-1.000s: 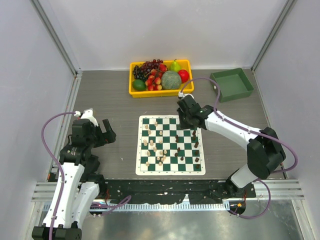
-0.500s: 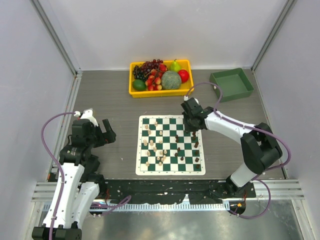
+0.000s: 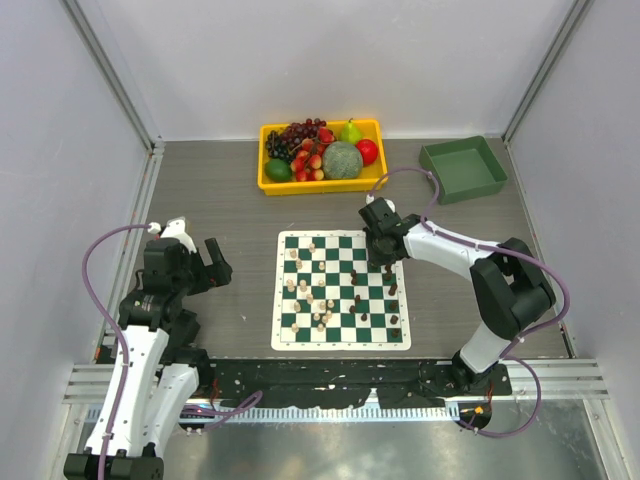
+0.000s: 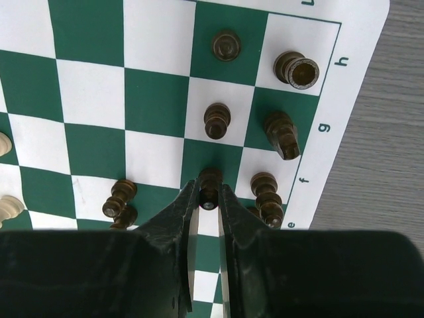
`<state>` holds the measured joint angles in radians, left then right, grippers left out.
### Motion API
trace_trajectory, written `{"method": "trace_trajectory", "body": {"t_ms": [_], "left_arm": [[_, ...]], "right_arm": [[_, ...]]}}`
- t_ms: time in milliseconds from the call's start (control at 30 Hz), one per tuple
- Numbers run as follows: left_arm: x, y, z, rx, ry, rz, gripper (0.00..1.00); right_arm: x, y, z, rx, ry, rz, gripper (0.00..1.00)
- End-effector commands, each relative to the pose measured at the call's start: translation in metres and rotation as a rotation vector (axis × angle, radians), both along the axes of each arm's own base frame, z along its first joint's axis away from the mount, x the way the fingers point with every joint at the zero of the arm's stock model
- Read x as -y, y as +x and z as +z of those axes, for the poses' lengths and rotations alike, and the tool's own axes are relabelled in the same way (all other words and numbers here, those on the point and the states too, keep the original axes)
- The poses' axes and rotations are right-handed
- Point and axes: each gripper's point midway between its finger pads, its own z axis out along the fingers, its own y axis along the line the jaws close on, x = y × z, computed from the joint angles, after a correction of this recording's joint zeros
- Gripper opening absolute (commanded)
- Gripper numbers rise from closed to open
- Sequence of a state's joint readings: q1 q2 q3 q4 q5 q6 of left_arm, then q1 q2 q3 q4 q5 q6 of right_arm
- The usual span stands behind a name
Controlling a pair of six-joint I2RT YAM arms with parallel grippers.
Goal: Set up the chess pieces on the board
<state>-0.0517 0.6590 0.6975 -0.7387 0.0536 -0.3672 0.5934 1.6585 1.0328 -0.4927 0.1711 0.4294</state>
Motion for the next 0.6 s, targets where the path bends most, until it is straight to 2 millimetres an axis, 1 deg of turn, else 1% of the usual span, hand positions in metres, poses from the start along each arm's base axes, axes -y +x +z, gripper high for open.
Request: {"method": "trace_trajectory", "body": {"t_ms": [0, 233, 333, 367, 467, 567], "left_arm": [[0.002, 0.005, 0.011, 0.033, -0.017, 0.001, 0.98], [0.003, 0.005, 0.012, 0.036, -0.022, -0.003, 0.98], [0.003, 0.004, 0.010, 0.031, -0.022, -0.003, 0.98], [0.003, 0.005, 0.010, 0.033, -0.021, -0.003, 0.98], [0.003, 0.005, 0.011, 0.034, -0.022, -0.002, 0.98], [0.003, 0.005, 0.012, 0.036, -0.022, -0.003, 0.98]], "right_arm": [[-0.001, 0.013, 0.005, 0.046, 0.009, -0.034, 0.16], [-0.003, 0.012, 0.002, 0.037, 0.013, -0.025, 0.21], [-0.004, 0.012, 0.002, 0.036, 0.016, -0.023, 0.25], [-0.004, 0.012, 0.004, 0.037, 0.015, -0.022, 0.26], [-0.004, 0.013, 0.011, 0.046, 0.022, -0.019, 0.33], [-0.007, 0.012, 0.027, 0.066, 0.046, -0.001, 0.38]]}}
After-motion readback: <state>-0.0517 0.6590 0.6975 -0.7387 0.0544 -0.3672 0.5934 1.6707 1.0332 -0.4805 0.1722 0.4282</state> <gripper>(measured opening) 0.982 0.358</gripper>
